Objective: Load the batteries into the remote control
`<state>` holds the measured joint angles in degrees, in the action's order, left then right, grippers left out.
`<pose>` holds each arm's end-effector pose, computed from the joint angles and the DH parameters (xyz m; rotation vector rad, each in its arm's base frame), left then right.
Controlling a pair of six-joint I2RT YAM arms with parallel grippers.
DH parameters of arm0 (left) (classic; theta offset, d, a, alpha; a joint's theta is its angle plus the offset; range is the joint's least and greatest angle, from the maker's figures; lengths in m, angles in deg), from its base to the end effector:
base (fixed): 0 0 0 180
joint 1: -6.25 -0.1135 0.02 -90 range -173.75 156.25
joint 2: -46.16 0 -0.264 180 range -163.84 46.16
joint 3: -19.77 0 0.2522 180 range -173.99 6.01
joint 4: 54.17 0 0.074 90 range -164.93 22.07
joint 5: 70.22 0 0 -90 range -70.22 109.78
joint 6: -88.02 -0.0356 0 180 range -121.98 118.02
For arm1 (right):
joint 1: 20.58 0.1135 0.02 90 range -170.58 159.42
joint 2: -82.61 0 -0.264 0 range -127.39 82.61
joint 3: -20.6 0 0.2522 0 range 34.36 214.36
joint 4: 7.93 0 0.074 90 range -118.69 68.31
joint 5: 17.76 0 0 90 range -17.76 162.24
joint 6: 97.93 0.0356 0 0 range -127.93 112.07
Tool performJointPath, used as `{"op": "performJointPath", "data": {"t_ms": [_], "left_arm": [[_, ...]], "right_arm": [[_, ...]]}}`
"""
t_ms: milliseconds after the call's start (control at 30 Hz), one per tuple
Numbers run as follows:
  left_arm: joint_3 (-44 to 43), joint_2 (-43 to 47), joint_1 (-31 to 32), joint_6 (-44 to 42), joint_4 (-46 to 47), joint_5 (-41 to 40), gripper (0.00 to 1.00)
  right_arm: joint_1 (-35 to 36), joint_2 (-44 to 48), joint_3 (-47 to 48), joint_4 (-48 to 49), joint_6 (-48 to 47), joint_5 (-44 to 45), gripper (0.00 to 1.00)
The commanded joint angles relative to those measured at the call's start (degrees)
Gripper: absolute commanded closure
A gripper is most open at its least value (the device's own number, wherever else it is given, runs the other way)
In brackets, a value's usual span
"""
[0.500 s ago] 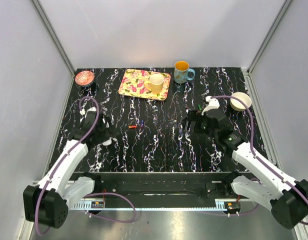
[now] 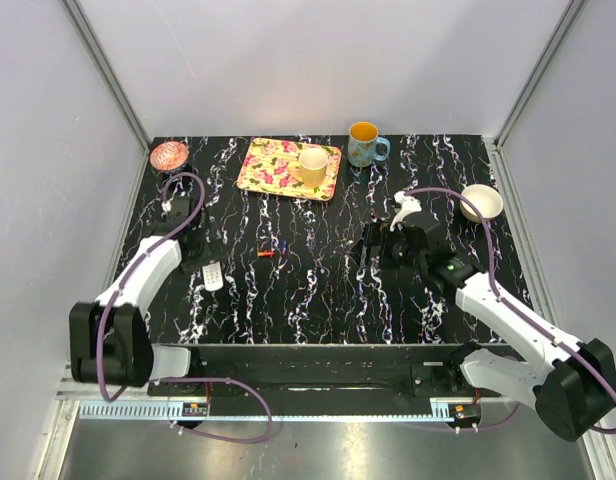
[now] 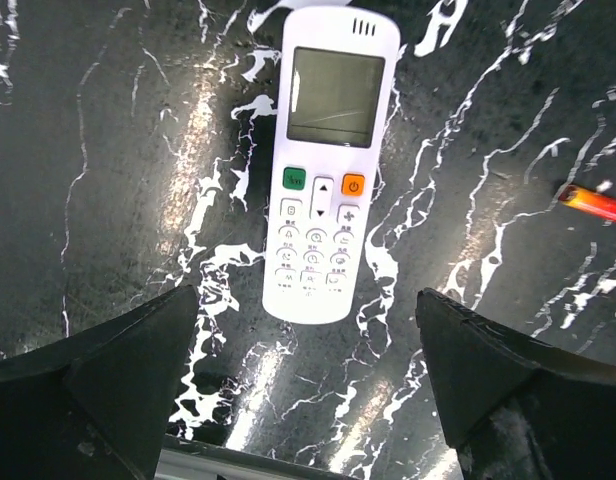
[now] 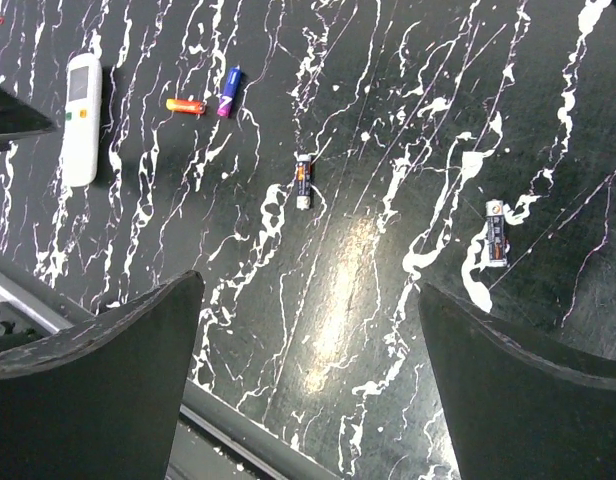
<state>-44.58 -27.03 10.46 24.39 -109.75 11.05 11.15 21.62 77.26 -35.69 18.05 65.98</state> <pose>0.2397 -0.0122 0.2290 -0.5589 2.6130 0.0368 0.1988 0.1275 0.2672 -0.1776 2.2038 0.6959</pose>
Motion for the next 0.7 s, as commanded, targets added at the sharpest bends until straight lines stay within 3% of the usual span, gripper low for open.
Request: {"op": "performJointPath", "data": {"t_ms": [0, 267, 400, 667], "left_arm": [[-2.94, -6.16, -0.08, -2.46, 2.97, 1.87, 0.05], [-4.87, -11.88, -0.34, -4.13, 5.61, 0.91, 0.05], [-6.27, -14.79, -0.69, -5.19, 6.23, 2.14, 0.17], [-6.8, -17.86, -1.31, -5.89, 6.67, 1.26, 0.21]], "right_arm": [[0.18, 2.63, 2.37, 0.03, 0.57, -2.61, 0.0], [0.09, 2.98, 1.05, 0.9, 3.2, -5.25, 0.0], [0.18, 3.86, -0.18, 1.69, 3.9, -5.25, 0.0], [0.09, 5.62, 0.43, 0.47, 2.94, -4.99, 0.0]]}}
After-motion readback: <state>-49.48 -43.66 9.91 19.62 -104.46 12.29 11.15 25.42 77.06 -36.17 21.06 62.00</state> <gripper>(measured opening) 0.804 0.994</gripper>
